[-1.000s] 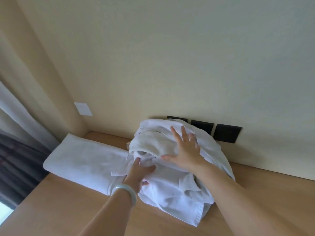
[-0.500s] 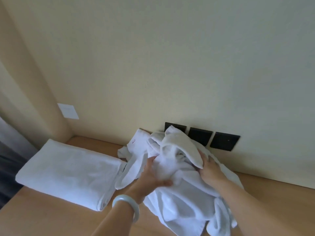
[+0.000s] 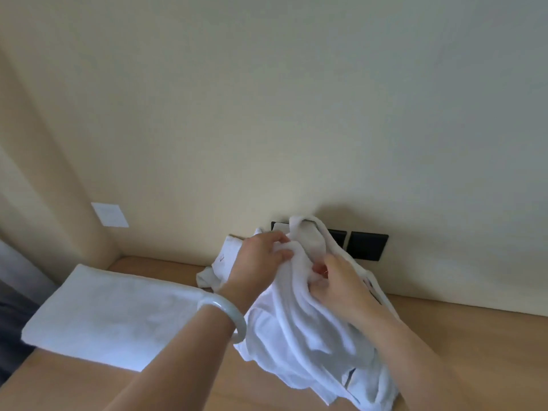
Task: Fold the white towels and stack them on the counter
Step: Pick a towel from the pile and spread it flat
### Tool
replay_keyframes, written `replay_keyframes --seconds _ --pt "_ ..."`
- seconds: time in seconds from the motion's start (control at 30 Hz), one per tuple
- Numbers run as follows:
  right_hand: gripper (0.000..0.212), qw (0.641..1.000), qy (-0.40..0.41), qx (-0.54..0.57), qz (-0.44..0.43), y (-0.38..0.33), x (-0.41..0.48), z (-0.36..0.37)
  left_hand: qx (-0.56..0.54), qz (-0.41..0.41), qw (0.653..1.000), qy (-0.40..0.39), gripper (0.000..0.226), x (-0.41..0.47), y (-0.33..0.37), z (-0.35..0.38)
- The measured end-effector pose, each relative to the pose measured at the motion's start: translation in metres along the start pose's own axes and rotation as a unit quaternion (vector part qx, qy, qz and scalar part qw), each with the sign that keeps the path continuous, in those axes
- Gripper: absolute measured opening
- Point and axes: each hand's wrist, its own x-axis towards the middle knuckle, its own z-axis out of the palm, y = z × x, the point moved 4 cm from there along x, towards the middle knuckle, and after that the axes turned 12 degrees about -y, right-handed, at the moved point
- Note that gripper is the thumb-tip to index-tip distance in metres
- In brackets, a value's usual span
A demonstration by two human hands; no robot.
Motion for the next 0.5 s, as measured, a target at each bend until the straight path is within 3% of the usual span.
replay_keyframes --seconds 0.1,0.17,0.2,0.3,0.37,0.43,0.5 --pt "0.025 0.993 -0.069 0.091 0.019 0.0 -0.006 -0.012 0.089 0.008 0.996 -0.001 0.01 0.01 0.032 -0.008" --pt "0.043 0.989 -0.052 0.134 0.024 -0.006 -0.009 -0.027 0.095 0.021 0.995 0.006 0.012 0.015 0.049 -0.017" --pt "0.051 0.994 -0.016 0.11 0.025 -0.011 -0.012 -0.033 0.069 0.031 0.997 0.013 0.012 0.018 0.06 -0.022" --pt "0.077 0.989 0.084 -0.117 0.028 -0.036 -0.018 -0.029 -0.081 0.045 0.995 0.038 0.011 0.031 0.094 -0.036" --pt "0.063 0.985 0.118 -0.118 0.032 -0.044 -0.014 -0.032 -0.167 0.057 0.984 0.033 0.011 0.039 0.115 -0.042" --pt "0.034 0.989 0.141 -0.022 0.031 -0.043 0.0 -0.053 -0.226 0.072 0.971 -0.021 0.016 0.042 0.125 -0.043" --pt "0.025 0.985 0.147 0.087 0.032 -0.033 0.012 -0.081 -0.224 0.069 0.968 -0.093 0.041 0.039 0.111 -0.041"
